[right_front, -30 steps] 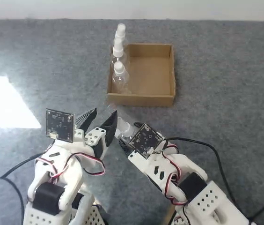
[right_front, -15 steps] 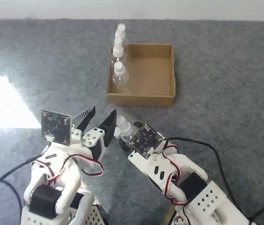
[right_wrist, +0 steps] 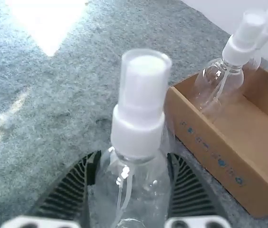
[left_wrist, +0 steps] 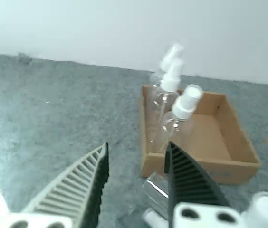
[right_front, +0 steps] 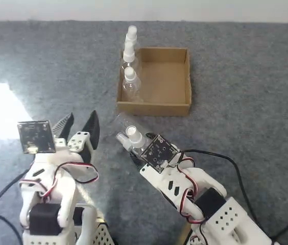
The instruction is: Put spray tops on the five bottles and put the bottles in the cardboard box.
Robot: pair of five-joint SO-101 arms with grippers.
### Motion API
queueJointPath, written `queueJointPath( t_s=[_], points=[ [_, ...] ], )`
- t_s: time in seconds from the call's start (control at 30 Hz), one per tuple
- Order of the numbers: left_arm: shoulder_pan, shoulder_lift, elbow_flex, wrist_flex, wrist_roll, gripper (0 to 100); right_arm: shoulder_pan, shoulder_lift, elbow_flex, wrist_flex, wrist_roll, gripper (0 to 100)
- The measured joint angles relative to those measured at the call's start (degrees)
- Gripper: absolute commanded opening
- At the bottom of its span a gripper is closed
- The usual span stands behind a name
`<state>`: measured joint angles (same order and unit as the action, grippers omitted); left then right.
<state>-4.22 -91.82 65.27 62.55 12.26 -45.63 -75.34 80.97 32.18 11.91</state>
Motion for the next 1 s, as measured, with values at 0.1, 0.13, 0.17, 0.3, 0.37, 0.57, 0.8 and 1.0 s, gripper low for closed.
queueJointPath(
  t_s=[0.1, 0.13, 0.17, 0.3, 0.37, 0.57, 0.8, 1.0],
  points=[
    [-2.37, 0.0, 1.93, 0.0, 0.0, 18, 0.0, 0.0, 0.0, 0.0, 0.0, 3.8],
    [-3.08, 0.0, 2.73, 0.0, 0.0, 18, 0.0, 0.0, 0.0, 0.0, 0.0, 3.8],
    [-3.52, 0.0, 3.43, 0.0, 0.0, 18, 0.0, 0.0, 0.0, 0.0, 0.0, 3.8],
    [-5.54, 0.09, 7.38, -1.32, 0.0, 18, 2.9, -0.44, 0.0, 0.0, 0.0, 3.8],
    [-7.3, 0.18, 9.76, -3.69, 0.0, 18, 4.75, -2.11, 0.0, 0.0, -0.09, 3.7],
    [-10.99, 0.53, 16.62, -12.48, 0.0, 18, 6.95, -9.58, 0.0, 3.69, -0.09, 3.7],
    [-11.25, 0.53, 17.85, -13.19, 0.0, 18, 6.95, -18.29, 0.0, 9.05, -0.09, 3.7],
    [-11.69, 0.35, 18.37, -13.19, 0.0, 18, 7.3, -20.48, -1.85, 14.95, -0.09, 3.7]
  ],
)
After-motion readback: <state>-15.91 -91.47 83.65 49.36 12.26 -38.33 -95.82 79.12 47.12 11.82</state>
